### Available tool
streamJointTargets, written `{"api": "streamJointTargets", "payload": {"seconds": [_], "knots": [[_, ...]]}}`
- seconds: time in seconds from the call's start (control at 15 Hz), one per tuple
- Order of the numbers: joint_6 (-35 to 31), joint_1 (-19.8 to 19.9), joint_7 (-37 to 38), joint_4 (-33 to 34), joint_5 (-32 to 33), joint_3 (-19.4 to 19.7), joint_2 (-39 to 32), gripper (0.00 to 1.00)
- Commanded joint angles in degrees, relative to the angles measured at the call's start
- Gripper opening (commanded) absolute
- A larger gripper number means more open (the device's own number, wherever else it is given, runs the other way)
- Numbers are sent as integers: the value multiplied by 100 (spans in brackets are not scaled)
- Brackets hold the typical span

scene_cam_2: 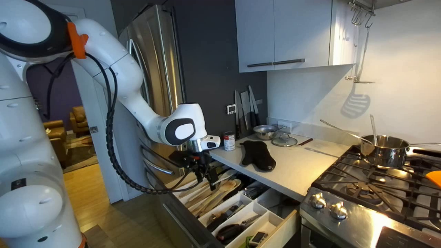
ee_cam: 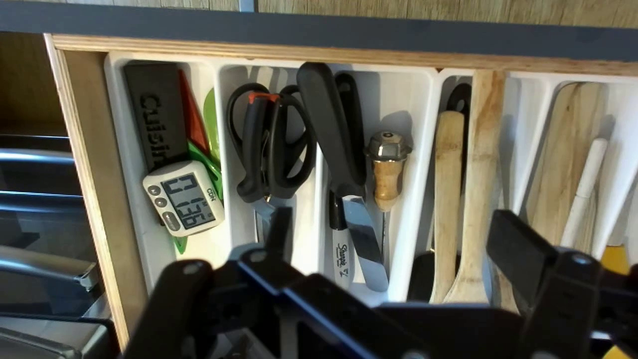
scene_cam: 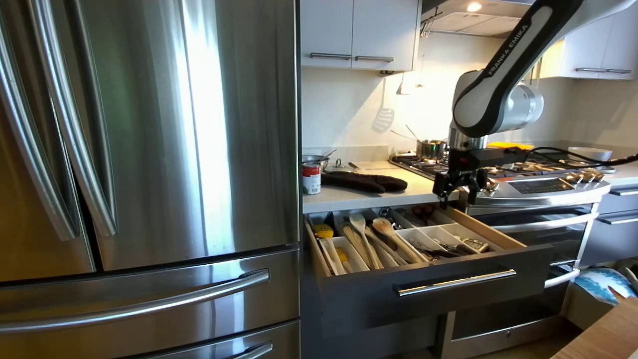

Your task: Remove the knife from the drawer

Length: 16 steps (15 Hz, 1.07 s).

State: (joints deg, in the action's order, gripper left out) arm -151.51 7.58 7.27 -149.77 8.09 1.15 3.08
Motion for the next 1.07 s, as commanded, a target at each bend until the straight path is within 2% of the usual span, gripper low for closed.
{"api": "streamJointTargets", "payload": {"seconds": [0.0, 0.27, 0.6, 0.8, 1.0], "knots": [[-170, -92, -7, 67, 11, 113, -173, 100], [-435, -53, -98, 212, 272, 211, -704, 100], [-398, -31, -1104, 484, -237, 246, -1416, 100], [-549, 35, -1418, 705, -222, 283, -1910, 100], [-676, 186, -1833, 961, -467, 180, -2412, 100]]}}
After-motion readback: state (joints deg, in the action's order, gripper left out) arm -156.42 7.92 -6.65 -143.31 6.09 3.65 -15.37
